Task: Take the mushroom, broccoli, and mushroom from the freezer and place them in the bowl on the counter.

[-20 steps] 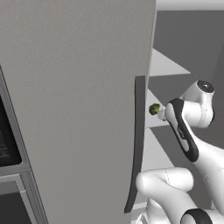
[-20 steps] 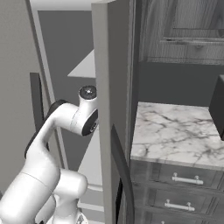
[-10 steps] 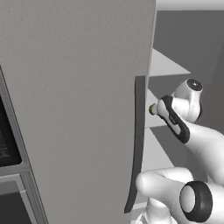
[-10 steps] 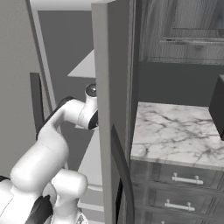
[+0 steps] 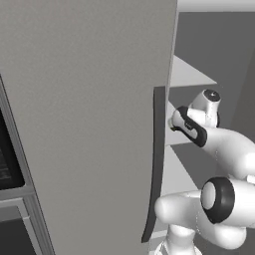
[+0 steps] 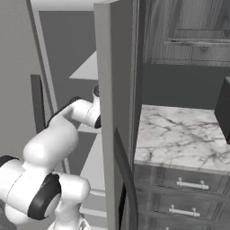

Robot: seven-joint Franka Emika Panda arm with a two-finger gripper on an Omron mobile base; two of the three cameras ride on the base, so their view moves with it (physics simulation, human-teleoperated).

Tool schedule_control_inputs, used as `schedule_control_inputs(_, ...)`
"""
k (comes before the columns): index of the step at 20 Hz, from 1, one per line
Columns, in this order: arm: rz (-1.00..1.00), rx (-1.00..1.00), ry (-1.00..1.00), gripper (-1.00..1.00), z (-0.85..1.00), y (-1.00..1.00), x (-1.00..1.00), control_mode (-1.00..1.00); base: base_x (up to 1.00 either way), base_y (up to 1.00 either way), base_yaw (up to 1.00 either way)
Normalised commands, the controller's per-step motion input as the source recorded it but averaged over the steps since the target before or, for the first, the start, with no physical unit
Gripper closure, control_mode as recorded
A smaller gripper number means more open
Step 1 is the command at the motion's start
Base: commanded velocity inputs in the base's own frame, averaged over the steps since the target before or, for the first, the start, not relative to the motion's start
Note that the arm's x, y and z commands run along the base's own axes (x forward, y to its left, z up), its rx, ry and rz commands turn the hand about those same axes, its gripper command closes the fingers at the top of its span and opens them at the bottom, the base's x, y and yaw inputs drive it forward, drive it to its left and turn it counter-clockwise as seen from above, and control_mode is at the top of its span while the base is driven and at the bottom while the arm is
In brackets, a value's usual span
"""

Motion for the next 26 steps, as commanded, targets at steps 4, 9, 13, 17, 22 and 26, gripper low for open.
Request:
schedule_control_inputs(4, 0.00, 0.00, 0.00, -1.00, -0.32, 0.00, 0.34, -1.00, 0.00, 0.00, 0.00)
schedule_control_inputs(9, 0.00, 0.01, 0.00, -1.00, -0.09, -0.16, 0.28, -1.00, 0.00, 0.00, 0.00)
schedule_control_inputs(13, 0.00, 0.00, 0.00, -1.00, -0.14, -0.14, 0.24, -1.00, 0.00, 0.00, 0.00)
schedule_control_inputs(17, 0.00, 0.00, 0.00, -1.00, -0.24, -0.03, 0.23, -1.00, 0.00, 0.00, 0.00)
schedule_control_inputs(22, 0.00, 0.00, 0.00, -1.00, -0.27, 0.00, 0.24, -1.00, 0.00, 0.00, 0.00)
schedule_control_inputs(26, 0.00, 0.00, 0.00, 1.00, -0.25, 0.00, 0.21, -1.00, 0.00, 0.00, 0.00)
